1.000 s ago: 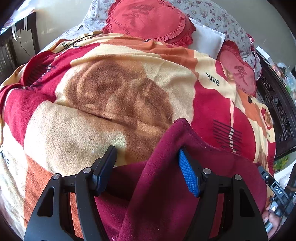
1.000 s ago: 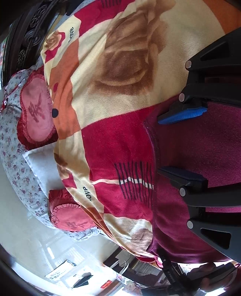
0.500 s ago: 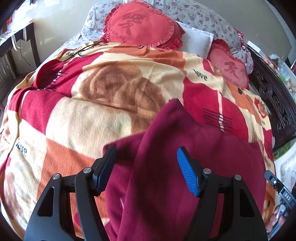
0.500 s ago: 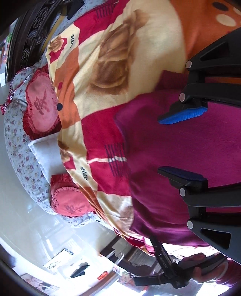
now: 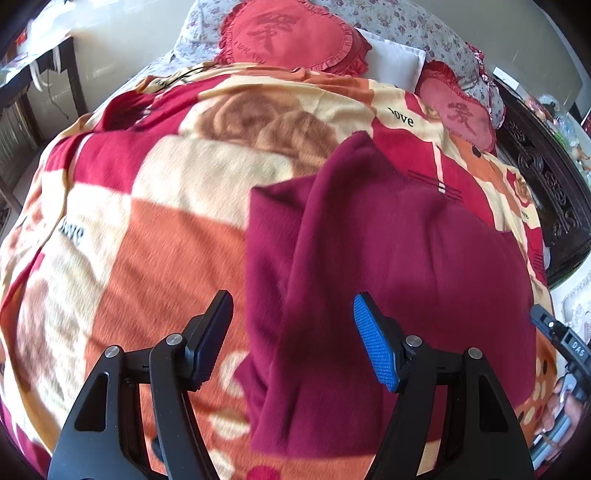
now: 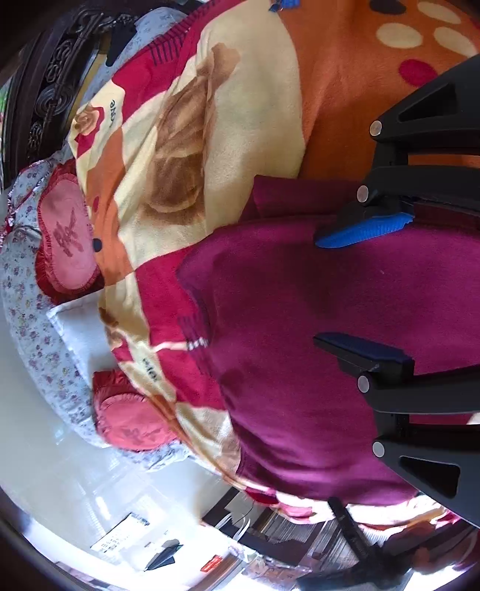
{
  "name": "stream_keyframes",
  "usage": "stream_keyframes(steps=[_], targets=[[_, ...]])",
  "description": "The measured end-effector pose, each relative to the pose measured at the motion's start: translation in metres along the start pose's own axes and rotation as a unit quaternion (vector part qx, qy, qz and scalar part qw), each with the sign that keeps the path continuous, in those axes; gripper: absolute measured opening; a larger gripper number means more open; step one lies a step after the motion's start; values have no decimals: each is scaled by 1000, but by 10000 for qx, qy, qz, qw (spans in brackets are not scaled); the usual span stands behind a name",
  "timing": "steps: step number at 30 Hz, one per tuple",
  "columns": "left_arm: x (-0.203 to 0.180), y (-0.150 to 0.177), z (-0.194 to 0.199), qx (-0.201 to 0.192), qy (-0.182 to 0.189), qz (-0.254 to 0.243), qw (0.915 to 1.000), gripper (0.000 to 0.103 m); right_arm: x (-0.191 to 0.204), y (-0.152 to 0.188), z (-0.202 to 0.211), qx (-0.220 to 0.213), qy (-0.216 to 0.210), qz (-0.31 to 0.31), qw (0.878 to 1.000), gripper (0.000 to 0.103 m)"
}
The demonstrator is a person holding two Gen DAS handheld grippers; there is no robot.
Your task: Fold small clothes
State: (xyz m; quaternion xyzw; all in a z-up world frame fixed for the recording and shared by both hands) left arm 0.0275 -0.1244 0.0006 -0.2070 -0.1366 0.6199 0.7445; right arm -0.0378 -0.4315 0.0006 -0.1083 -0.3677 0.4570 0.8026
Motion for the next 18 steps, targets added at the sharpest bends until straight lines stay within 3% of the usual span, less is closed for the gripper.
stream_keyframes(steps=[7,12,18], targets=[[22,33,5,160,108,276,9994,68,17,26,25,49,99,485,9988,46],[29,52,-4,339,59,332,9989,68,-3,52,10,379,200,411,9982,46],[30,64,-3,356,85,334,9988,68,7,48,16,379,209,440,9981,46]])
Point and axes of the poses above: each gripper's, at about its wrist camera, not at the fingertips, and z roughly against the way its jaws point, x to its left, y to its underside, the point moved 10 cm from there along -z, roughly the way its jaws point, and after that the axes turned 8 degrees about -y, right-handed, at the moved point
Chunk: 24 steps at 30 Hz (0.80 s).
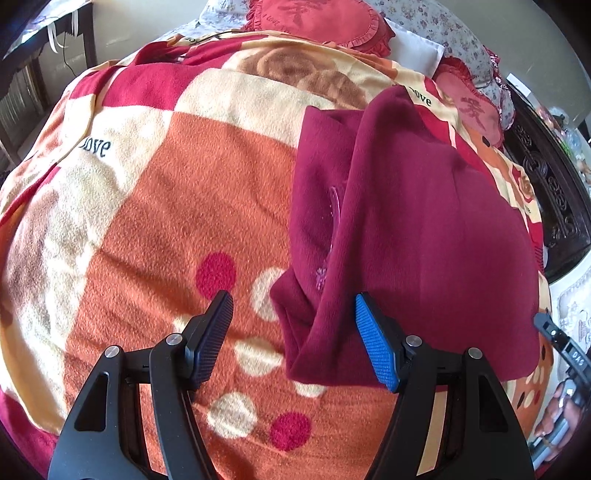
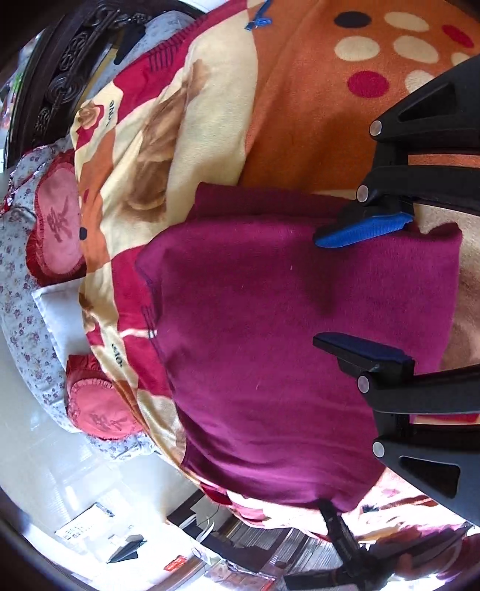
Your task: Fold small clothes
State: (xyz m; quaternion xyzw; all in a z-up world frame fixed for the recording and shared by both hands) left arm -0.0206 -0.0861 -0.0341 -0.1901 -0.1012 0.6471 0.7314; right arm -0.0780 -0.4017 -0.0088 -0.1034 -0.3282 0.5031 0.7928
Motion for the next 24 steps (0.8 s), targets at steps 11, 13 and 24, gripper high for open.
stream_keyframes(steps=[11,13,24], targets=[[11,15,4,55,31,29,10000,68,32,30,2,216,-229,229,9992,46],[13,19,4,56,20,25,10000,68,29,39,-3,275,-220,198,9992,46],[31,37,5,221,98,41,9997,68,49,42,-1,421,-433,324,9976,46]])
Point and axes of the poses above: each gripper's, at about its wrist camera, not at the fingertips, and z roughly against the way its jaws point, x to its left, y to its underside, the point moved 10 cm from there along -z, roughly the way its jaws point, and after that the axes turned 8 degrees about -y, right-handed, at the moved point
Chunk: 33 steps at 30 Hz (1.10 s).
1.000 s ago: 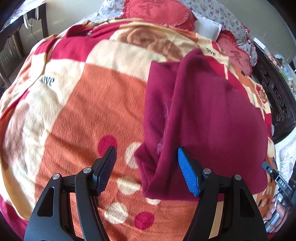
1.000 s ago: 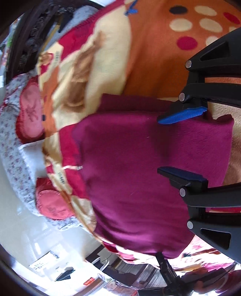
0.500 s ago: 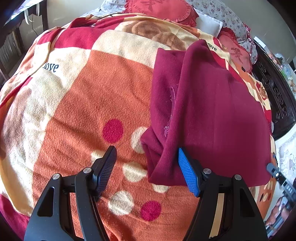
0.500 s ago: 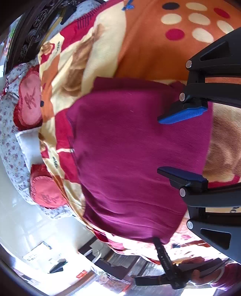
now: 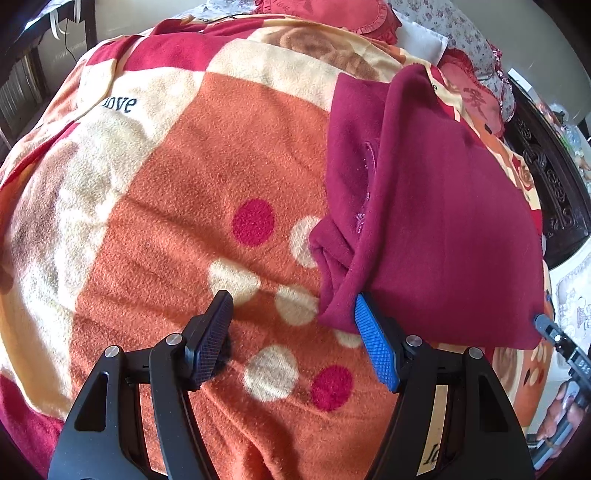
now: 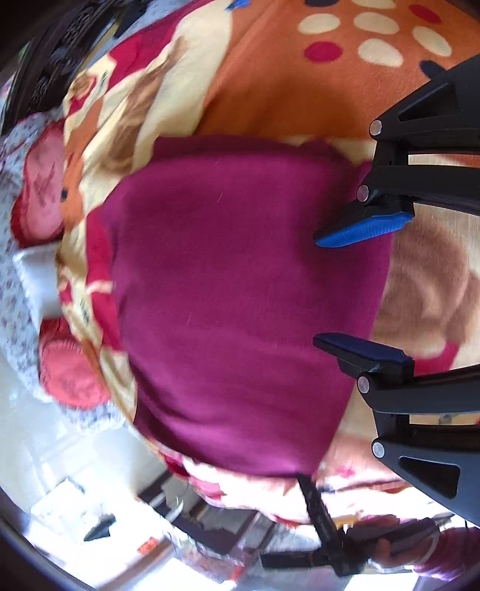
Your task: Fold small clothes
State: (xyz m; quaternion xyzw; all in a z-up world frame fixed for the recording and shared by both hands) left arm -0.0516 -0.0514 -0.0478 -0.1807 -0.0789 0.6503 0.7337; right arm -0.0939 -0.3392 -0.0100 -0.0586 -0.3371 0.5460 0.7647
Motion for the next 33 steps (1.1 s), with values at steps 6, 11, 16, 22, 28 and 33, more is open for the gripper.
stream_keyframes(steps=[6,11,16,22,28,33], targets=[[-5,-6,13,-207,283,145,9993,68,56,-20,-16,-11,-433,398,9983,46],[-14,-6,6,-174,491,186,9985,68,98,-42,-49,123,-596,669,9959,46],[-17,2,-5,-100,540,192,9983,68,148,-72,-80,220,-764,1036,9914,46],[-18,2,-4,-116,585,177,9981,68,200,-107,-127,354,-849,1330,9868,46],[-14,0,-5,-138,706,132,9973,68,218,-121,-173,590,-319,1462,9870,43],[-6,-2,-2,-117,848,154,9962,68,206,-120,-184,638,-211,1502,9864,9]])
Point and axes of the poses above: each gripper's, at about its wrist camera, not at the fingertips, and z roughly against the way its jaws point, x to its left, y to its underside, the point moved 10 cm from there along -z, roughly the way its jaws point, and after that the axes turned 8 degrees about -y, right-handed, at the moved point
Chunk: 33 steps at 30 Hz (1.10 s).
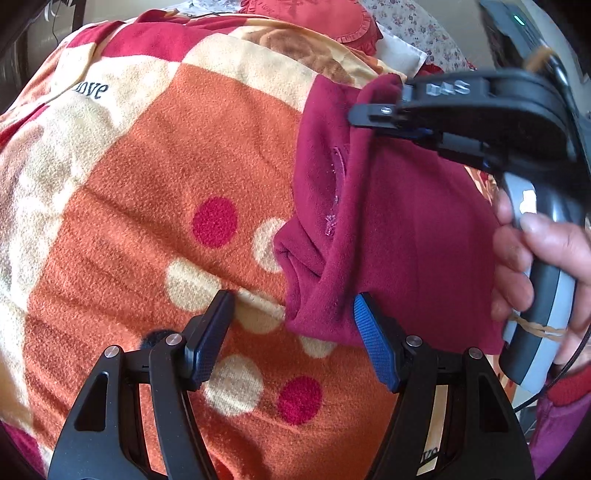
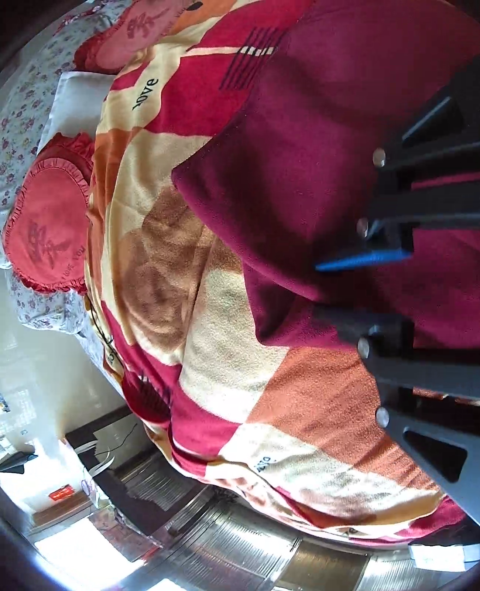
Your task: Fold small clothes
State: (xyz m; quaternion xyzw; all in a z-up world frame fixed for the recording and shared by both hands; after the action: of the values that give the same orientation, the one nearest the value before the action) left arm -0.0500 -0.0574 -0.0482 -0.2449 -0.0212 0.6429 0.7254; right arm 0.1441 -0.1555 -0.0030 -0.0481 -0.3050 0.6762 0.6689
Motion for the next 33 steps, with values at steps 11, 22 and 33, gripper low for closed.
stream_keyframes(steps=[11,22,33], targets=[[13,-6,17,-179,168,283,9993,68,27,4,-4,20,-559,127,9984,5],[5,-17,8,-242,94,213,9994,68,17,-3,33,-480,-131,156,9986,68],[4,-22,-7,-207,87,155,9996,71,6,-8,1,16,87,28,10000,68]])
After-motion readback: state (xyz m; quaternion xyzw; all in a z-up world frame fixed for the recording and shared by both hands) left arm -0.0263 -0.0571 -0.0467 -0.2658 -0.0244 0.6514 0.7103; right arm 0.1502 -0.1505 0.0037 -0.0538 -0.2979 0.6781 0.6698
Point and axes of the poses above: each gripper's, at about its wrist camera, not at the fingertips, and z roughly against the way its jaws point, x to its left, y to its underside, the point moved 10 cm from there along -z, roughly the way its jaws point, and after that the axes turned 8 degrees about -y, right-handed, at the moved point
